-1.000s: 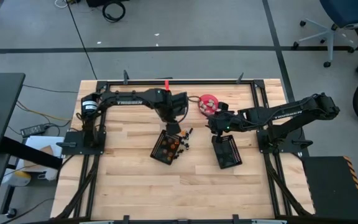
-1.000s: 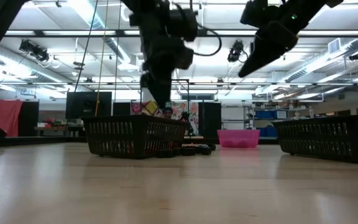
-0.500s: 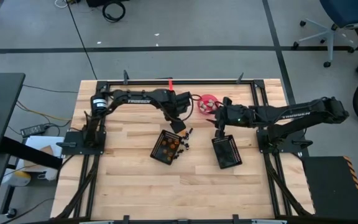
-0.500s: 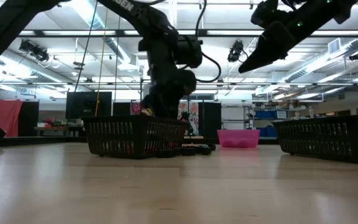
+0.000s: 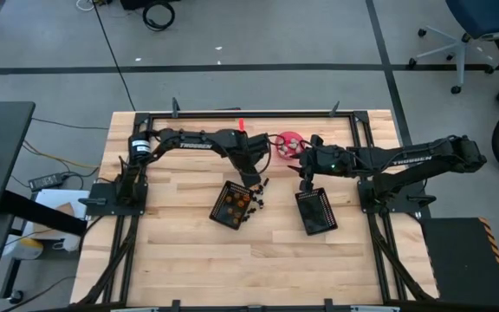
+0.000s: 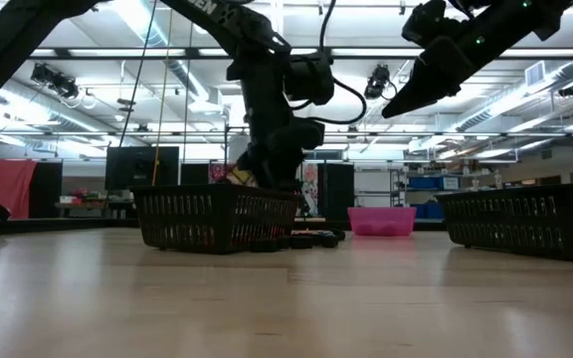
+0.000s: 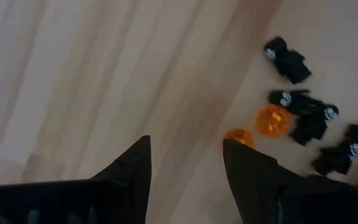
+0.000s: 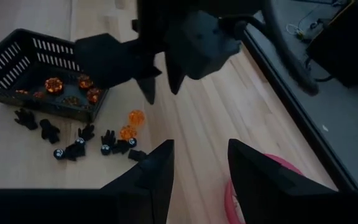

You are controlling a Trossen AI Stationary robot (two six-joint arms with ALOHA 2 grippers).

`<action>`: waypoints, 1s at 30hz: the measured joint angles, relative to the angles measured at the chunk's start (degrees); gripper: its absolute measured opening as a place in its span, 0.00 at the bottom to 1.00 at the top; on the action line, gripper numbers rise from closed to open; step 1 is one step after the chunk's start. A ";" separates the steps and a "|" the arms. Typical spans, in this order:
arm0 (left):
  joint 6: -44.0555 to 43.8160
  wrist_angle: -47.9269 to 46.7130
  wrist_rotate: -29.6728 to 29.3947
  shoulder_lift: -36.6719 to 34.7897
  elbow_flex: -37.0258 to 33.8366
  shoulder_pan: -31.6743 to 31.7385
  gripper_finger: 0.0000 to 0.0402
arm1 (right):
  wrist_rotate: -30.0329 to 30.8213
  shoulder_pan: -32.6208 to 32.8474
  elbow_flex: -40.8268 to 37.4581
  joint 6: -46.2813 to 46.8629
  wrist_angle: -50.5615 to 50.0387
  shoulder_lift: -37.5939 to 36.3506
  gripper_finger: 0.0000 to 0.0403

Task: Sort Halloween decoration
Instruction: Put the orange pumpkin toy into the left black bin

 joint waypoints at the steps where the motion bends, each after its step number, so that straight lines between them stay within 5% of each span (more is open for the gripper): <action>1: 0.02 0.70 -0.17 0.00 0.00 -0.15 0.43 | -0.03 0.00 0.00 0.00 -0.01 -0.02 0.39; 30: 20.40 8.77 -2.94 0.71 -4.96 -6.09 0.43 | -3.66 0.13 0.00 1.22 1.57 -0.09 0.39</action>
